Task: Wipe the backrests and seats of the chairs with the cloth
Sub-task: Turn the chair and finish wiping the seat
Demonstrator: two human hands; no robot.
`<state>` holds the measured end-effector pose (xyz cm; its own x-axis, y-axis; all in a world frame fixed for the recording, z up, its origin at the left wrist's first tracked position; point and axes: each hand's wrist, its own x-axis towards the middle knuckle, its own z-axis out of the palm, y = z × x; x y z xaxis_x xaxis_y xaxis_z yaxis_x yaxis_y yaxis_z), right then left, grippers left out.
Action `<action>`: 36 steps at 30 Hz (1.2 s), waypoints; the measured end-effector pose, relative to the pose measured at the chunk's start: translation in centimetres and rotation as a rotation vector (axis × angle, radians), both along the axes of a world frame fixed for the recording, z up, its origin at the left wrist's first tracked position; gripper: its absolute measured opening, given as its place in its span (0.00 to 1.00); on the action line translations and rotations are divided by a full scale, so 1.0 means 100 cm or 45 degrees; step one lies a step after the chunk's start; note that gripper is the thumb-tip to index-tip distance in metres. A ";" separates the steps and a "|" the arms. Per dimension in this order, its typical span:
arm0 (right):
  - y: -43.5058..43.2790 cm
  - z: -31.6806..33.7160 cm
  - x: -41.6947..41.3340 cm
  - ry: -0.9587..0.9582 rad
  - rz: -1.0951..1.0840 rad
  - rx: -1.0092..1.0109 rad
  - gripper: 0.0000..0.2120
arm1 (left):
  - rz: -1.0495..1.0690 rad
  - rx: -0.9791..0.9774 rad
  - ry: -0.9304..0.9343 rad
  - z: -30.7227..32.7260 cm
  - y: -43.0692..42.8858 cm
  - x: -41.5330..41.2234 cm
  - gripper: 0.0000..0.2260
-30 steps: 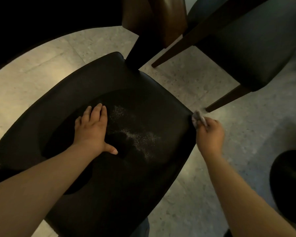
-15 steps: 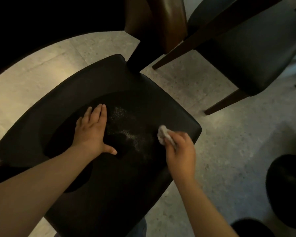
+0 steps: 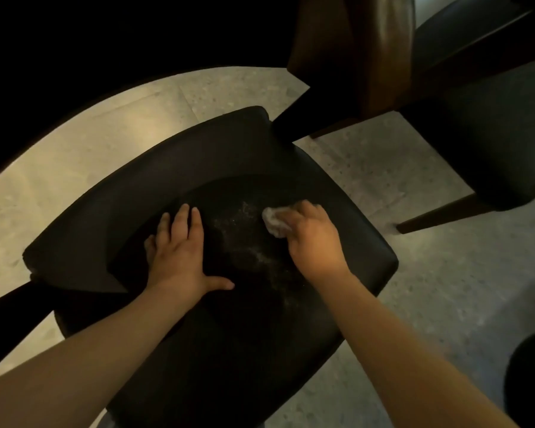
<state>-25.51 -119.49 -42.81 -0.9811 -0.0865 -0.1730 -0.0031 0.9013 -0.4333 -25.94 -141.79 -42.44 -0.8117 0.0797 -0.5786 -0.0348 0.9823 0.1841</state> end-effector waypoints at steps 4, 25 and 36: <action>0.024 0.025 0.065 -0.176 0.131 -0.001 0.15 | -0.009 -0.025 -0.015 0.001 0.001 -0.002 0.63; -0.004 0.037 -0.020 -0.448 0.422 -0.065 0.15 | 0.048 0.030 0.043 -0.013 -0.009 0.003 0.65; -0.077 0.019 -0.127 -0.131 0.272 0.041 0.15 | 0.035 -0.025 0.026 -0.009 -0.006 0.002 0.64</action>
